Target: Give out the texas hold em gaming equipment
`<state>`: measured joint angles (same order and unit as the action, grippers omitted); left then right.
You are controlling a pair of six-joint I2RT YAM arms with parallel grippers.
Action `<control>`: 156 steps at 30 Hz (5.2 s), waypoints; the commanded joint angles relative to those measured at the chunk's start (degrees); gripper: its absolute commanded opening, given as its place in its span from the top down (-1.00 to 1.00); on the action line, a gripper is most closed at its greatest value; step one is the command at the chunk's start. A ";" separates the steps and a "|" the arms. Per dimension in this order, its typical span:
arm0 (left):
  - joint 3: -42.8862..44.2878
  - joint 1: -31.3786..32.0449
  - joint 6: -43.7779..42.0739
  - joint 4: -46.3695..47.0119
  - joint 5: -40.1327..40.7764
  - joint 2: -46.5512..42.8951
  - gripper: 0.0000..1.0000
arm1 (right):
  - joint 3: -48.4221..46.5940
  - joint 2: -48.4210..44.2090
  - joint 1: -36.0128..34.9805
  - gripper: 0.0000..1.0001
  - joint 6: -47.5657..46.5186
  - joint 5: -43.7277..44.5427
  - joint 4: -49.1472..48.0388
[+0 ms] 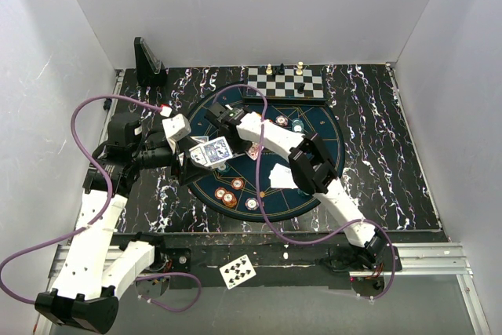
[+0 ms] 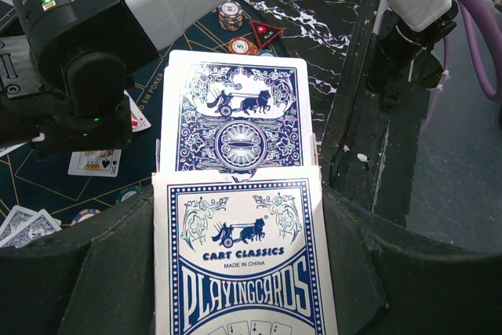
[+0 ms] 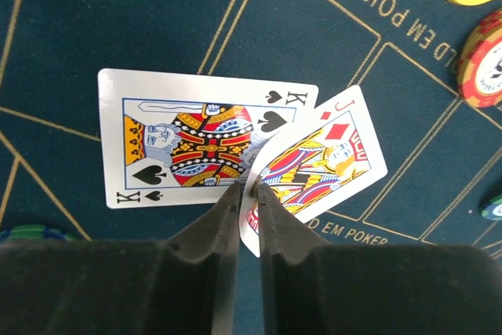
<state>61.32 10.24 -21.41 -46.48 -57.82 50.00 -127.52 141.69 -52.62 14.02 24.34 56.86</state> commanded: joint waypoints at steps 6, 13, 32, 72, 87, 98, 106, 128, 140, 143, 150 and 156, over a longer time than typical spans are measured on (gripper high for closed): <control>0.64 -0.13 -1.09 -0.01 -1.15 -1.31 1.00 | 3.42 -5.10 2.17 0.27 5.75 -15.27 -2.10; -0.15 -0.13 -1.27 0.51 -1.50 -0.87 1.00 | 5.01 -11.43 4.98 -0.11 7.60 -23.80 -3.25; -2.08 -0.13 -0.21 3.06 -1.06 0.10 1.00 | 22.76 -17.77 12.45 0.17 11.64 -24.95 -15.38; -3.92 -0.13 0.67 6.05 -0.01 0.01 1.00 | 26.09 -39.45 15.62 -0.57 22.62 -46.73 -18.97; -3.84 -0.13 -0.74 7.28 0.87 1.15 1.00 | 42.81 -55.65 13.95 -0.77 35.73 -68.46 -37.62; -2.08 -0.22 0.93 8.42 0.34 2.21 1.00 | 34.19 -46.86 8.59 -0.81 34.58 -67.93 -33.22; -1.11 -0.13 3.39 11.76 0.60 2.56 1.00 | 34.89 -45.36 7.88 -0.59 37.13 -68.02 -35.77; -2.61 -0.22 5.15 13.52 -0.54 0.19 1.00 | 41.74 -50.19 11.40 -0.14 39.33 -67.93 -37.96; -2.96 -0.13 5.06 13.43 -0.45 0.28 1.00 | 42.97 -53.27 12.37 0.02 38.89 -66.79 -37.17; -3.40 -0.22 4.97 13.43 -0.19 0.19 1.00 | 42.97 -54.06 12.81 0.13 38.71 -66.44 -36.65; -3.40 -0.22 4.80 13.26 -0.10 0.19 1.00 | 42.53 -55.38 14.03 0.26 37.66 -66.26 -34.89; -3.31 -0.13 4.97 13.17 -0.10 0.45 1.00 | 42.45 -56.61 15.09 0.35 37.13 -66.44 -33.75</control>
<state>57.71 10.24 -16.45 -34.65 -56.47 51.51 -84.58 87.85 -38.28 52.34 -41.91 22.33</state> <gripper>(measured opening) 0.654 0.335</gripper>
